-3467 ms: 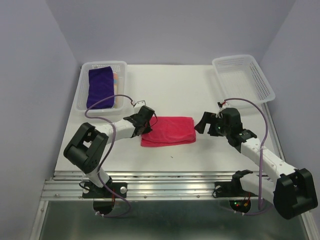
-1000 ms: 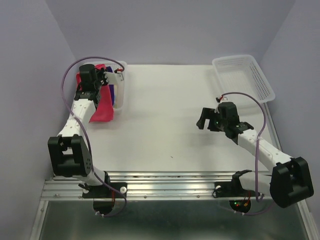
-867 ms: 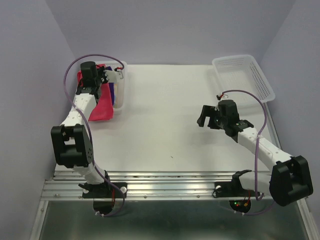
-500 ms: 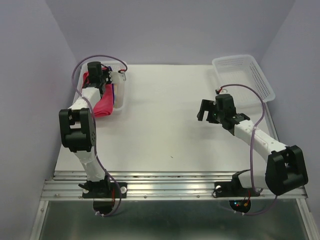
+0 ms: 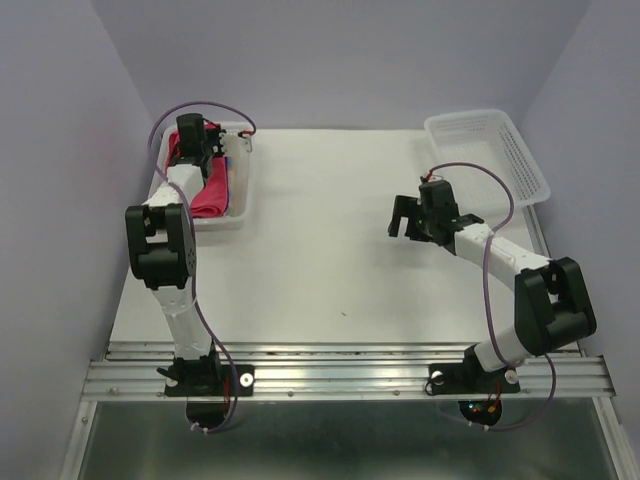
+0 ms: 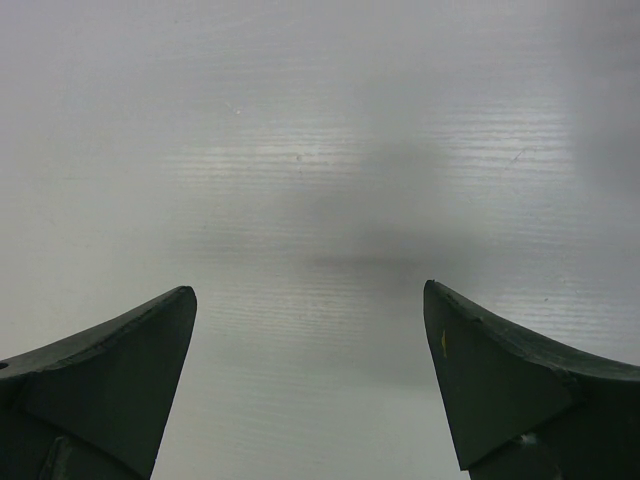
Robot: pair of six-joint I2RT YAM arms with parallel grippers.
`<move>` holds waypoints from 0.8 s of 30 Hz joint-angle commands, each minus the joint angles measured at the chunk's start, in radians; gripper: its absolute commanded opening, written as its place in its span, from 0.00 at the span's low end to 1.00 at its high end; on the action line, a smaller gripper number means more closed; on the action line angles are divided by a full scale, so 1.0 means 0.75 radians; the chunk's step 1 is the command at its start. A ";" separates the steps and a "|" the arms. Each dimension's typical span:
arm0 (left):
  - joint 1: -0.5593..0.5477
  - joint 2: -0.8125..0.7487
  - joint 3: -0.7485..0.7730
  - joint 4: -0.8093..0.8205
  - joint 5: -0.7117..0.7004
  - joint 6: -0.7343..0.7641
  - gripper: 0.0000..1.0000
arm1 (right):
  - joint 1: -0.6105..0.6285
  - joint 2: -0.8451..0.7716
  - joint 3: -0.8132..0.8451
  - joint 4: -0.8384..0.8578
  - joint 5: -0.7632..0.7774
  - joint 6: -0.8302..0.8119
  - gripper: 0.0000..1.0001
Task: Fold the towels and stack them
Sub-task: Neatly place the folded towel into the bin
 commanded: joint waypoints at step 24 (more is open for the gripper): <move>-0.010 0.075 0.246 0.073 -0.151 -0.209 0.99 | 0.009 0.014 0.117 0.050 -0.092 -0.003 1.00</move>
